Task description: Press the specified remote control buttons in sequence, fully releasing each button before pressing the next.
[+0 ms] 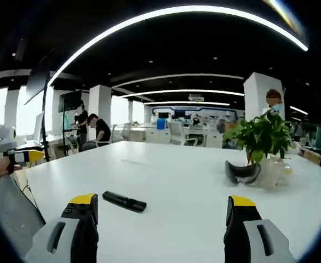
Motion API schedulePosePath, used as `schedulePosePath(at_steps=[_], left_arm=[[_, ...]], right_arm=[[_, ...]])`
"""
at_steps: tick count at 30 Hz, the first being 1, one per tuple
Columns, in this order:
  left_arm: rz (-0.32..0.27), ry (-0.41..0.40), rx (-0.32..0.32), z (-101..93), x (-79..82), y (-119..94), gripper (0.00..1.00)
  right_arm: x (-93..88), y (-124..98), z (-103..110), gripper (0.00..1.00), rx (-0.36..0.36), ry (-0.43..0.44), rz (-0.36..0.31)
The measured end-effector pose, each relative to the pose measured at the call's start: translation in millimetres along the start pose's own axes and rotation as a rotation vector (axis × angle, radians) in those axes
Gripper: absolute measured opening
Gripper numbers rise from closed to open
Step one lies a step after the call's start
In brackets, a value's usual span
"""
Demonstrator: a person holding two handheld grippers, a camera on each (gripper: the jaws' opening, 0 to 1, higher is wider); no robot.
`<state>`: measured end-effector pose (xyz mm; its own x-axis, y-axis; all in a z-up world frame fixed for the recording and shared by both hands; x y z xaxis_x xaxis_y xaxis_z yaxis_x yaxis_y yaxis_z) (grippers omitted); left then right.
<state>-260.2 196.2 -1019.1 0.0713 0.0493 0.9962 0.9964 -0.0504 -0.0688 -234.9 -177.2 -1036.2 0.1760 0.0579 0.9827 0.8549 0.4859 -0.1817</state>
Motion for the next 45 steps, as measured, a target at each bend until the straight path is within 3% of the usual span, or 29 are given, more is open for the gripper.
schedulePosePath(at_steps=[15,21,45], left_arm=[[0.006,0.010,0.004,2.0,-2.0,1,0.96],[0.009,0.013,0.054,10.7,-2.1,0,0.96],[0.012,-0.002,0.021,6.1,-2.8,0,0.95]], right_arm=[[0.8,-1,-2,0.97,-0.005,-0.012,-0.004],[0.6,-1,-3,0.97,-0.009,-0.004,-0.008],[-2.9,-3,-9,0.89,-0.027,0.041,-0.003]])
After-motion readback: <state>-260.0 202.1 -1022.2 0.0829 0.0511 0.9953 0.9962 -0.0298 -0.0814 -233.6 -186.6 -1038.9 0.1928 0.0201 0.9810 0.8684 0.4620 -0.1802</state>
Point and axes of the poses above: the point that each gripper's makers call its tool centre point, and the gripper's own axes: y roughly forward along the fingers, z roughly to its left, x roughly out of its top, the point moved 2 cm from there along -y, roughly backward along the fingers, and after that the axes turned 8 degrees about x, right-handed, at the moved point
